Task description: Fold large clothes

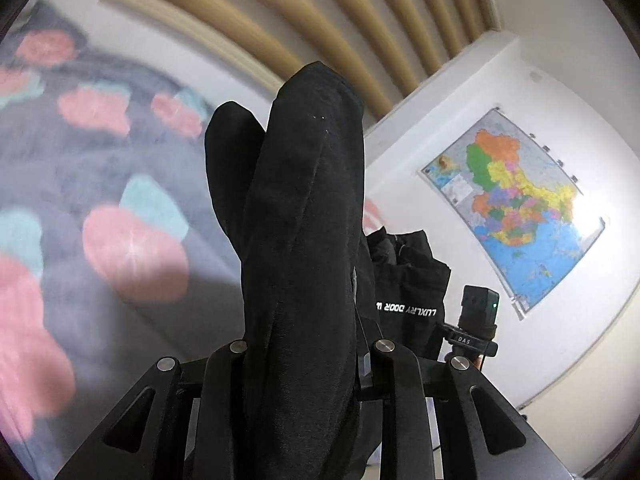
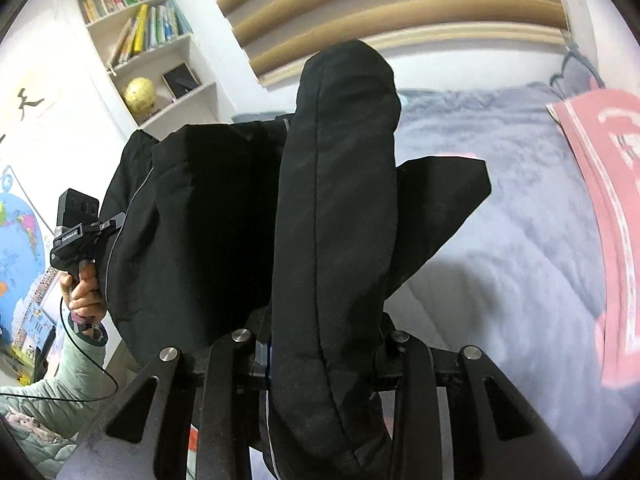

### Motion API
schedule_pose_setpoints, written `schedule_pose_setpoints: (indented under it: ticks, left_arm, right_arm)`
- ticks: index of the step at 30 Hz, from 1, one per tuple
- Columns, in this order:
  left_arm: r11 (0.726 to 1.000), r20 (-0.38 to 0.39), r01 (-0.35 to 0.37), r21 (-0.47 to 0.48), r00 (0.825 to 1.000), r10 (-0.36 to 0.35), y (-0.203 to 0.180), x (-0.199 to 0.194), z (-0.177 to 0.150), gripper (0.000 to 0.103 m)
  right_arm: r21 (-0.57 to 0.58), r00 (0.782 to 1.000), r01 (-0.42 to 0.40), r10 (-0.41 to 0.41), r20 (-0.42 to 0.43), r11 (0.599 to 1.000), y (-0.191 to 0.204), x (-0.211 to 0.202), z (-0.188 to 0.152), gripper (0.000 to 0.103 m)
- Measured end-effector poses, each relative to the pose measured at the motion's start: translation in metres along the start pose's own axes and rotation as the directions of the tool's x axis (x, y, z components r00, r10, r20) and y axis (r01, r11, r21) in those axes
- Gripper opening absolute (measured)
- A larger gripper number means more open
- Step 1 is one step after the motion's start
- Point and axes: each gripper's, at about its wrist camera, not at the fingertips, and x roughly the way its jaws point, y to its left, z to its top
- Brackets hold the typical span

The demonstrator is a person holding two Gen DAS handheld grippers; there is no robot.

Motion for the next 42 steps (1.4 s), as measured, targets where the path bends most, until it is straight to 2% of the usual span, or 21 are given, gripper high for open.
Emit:
schedule_pose_setpoints:
  ticks: [4,6,8,9,10,12,13,15,16,17,18,20,23,27,29,31,33,34,35,36,42]
  left_arm:
    - [0.993,-0.084,-0.058,-0.107,0.995,0.049,0.045,0.017,-0.036,0.028]
    - [0.978,-0.14,-0.103,-0.184,0.987,0.077,0.08,0.029,-0.055,0.028]
    - [0.951,-0.184,-0.183,-0.25,0.973,0.139,0.12,0.038,-0.072,0.031]
    - [0.925,-0.183,-0.234,-0.299,0.965,0.185,0.15,0.036,-0.081,0.034]
    - [0.914,-0.184,-0.23,-0.335,0.967,0.176,0.17,0.033,-0.086,0.036]
    - [0.883,-0.158,-0.164,-0.44,0.982,0.103,0.212,0.019,-0.098,0.042]
    - [0.879,-0.15,-0.162,-0.448,0.983,0.104,0.219,0.011,-0.099,0.048]
    - [0.895,-0.138,-0.205,-0.397,0.977,0.162,0.215,-0.01,-0.095,0.05]
    - [0.902,-0.134,-0.235,-0.361,0.971,0.199,0.207,-0.018,-0.091,0.05]
    - [0.908,-0.127,-0.28,-0.312,0.959,0.253,0.197,-0.025,-0.085,0.05]
    - [0.907,-0.112,-0.345,-0.241,0.938,0.327,0.179,-0.033,-0.078,0.049]
    - [0.908,-0.07,-0.4,-0.124,0.917,0.394,0.142,-0.041,-0.064,0.049]
    - [0.927,-0.032,-0.376,-0.011,0.926,0.375,0.093,-0.036,-0.051,0.049]
    - [0.887,-0.036,-0.436,0.153,0.894,0.446,0.03,0.005,-0.052,0.052]
    - [0.878,-0.074,-0.438,0.19,0.886,0.458,0.015,0.033,-0.059,0.06]
    - [0.868,-0.134,-0.45,0.207,0.866,0.481,0.014,0.062,-0.071,0.061]
    - [0.846,-0.195,-0.484,0.222,0.828,0.525,0.021,0.088,-0.085,0.061]
    - [0.825,-0.23,-0.517,0.228,0.795,0.562,0.029,0.102,-0.094,0.061]
    - [0.808,-0.25,-0.541,0.232,0.77,0.587,0.035,0.111,-0.1,0.061]
    - [0.797,-0.254,-0.558,0.233,0.756,0.603,0.043,0.12,-0.106,0.061]
    - [0.769,-0.242,-0.608,0.196,0.73,0.639,0.058,0.132,-0.106,0.062]
  right_arm:
    - [0.089,0.996,0.017,-0.009,-0.085,0.996,-0.026,0.022,-0.033,0.036]
    - [0.134,0.989,0.057,-0.038,-0.141,0.989,-0.046,0.043,-0.052,0.036]
    - [0.19,0.981,0.118,-0.085,-0.173,0.975,-0.068,0.058,-0.067,0.038]
    - [0.229,0.975,0.171,-0.13,-0.182,0.958,-0.087,0.063,-0.077,0.04]
    - [0.275,0.974,0.183,-0.135,-0.183,0.944,-0.103,0.062,-0.087,0.042]
    - [0.385,0.982,0.158,-0.102,-0.161,0.909,-0.13,0.054,-0.104,0.043]
    - [0.412,0.983,0.153,-0.098,-0.152,0.898,-0.136,0.048,-0.11,0.044]
    - [0.403,0.976,0.206,-0.157,-0.151,0.892,-0.133,0.035,-0.112,0.055]
    - [0.364,0.964,0.261,-0.221,-0.148,0.894,-0.126,0.023,-0.112,0.056]
    - [0.331,0.954,0.297,-0.266,-0.139,0.895,-0.116,0.015,-0.108,0.056]
    - [0.295,0.942,0.334,-0.312,-0.121,0.895,-0.103,0.007,-0.102,0.056]
    - [0.217,0.93,0.368,-0.358,-0.084,0.904,-0.081,-0.006,-0.092,0.056]
    - [0.09,0.928,0.373,-0.371,-0.038,0.924,-0.009,0.01,-0.059,0.059]
    - [-0.069,0.923,0.379,-0.382,-0.051,0.923,0.063,0.05,-0.039,0.067]
    - [-0.118,0.91,0.401,-0.41,-0.058,0.908,0.083,0.076,-0.038,0.067]
    - [-0.131,0.897,0.419,-0.432,-0.096,0.898,0.087,0.101,-0.046,0.067]
    - [-0.116,0.887,0.421,-0.435,-0.154,0.9,0.075,0.122,-0.065,0.067]
    - [-0.1,0.877,0.423,-0.435,-0.207,0.901,0.07,0.14,-0.073,0.067]
    - [-0.084,0.873,0.422,-0.429,-0.232,0.903,0.064,0.15,-0.078,0.067]
    - [-0.056,0.873,0.42,-0.42,-0.247,0.906,0.058,0.158,-0.083,0.068]
    - [0.036,0.871,0.449,-0.428,-0.243,0.893,0.044,0.168,-0.09,0.075]
